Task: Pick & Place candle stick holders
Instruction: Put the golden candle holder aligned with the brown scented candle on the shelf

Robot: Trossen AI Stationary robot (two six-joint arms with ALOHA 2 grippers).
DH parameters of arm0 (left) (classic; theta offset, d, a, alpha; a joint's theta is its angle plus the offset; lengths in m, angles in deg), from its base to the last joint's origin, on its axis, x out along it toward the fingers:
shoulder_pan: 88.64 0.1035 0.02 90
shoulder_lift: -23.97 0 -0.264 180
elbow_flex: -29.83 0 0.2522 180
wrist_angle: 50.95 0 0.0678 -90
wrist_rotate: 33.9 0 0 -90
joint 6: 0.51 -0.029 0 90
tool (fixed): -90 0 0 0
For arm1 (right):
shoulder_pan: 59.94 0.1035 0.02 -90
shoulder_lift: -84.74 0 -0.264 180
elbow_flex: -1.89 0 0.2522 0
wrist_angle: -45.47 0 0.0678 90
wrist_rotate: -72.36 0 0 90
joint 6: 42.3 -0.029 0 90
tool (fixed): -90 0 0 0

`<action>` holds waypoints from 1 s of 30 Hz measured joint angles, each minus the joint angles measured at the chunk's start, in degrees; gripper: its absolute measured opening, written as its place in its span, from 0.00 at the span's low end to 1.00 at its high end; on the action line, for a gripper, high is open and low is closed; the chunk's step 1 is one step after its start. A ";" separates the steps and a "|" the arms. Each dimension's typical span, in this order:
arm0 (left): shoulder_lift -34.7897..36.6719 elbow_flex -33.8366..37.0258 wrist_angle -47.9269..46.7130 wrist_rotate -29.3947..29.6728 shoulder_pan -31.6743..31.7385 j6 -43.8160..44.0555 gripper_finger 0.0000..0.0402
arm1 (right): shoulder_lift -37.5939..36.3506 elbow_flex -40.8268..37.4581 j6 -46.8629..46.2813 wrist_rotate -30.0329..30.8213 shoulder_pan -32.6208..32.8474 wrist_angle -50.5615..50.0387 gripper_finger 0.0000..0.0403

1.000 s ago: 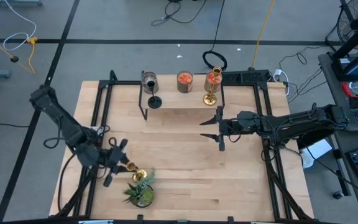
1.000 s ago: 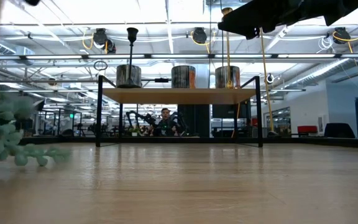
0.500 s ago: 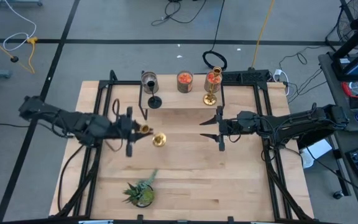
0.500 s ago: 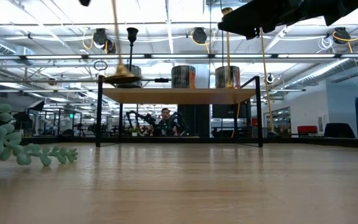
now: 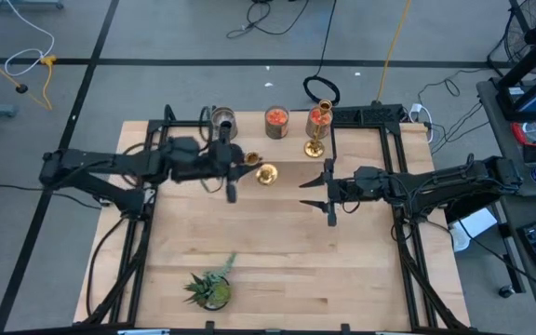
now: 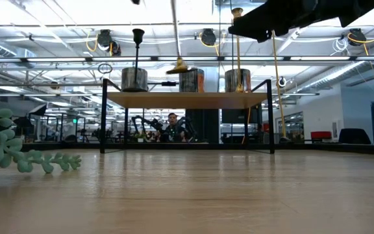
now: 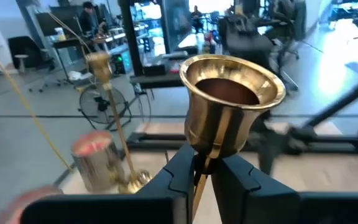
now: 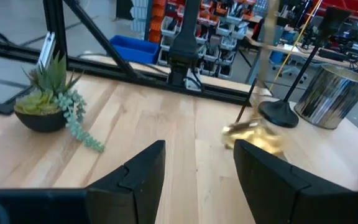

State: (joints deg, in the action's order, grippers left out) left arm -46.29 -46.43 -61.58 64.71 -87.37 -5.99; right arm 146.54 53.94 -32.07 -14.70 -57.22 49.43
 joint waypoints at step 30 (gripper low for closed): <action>-14.59 -13.86 -5.66 -4.13 17.07 8.47 0.12 | 0.00 -20.61 1.34 0.28 -2.58 28.46 0.46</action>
State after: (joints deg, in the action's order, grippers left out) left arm -60.87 -60.29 -67.24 60.58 -70.30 2.48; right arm 146.54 33.33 -30.72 -14.41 -59.80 77.89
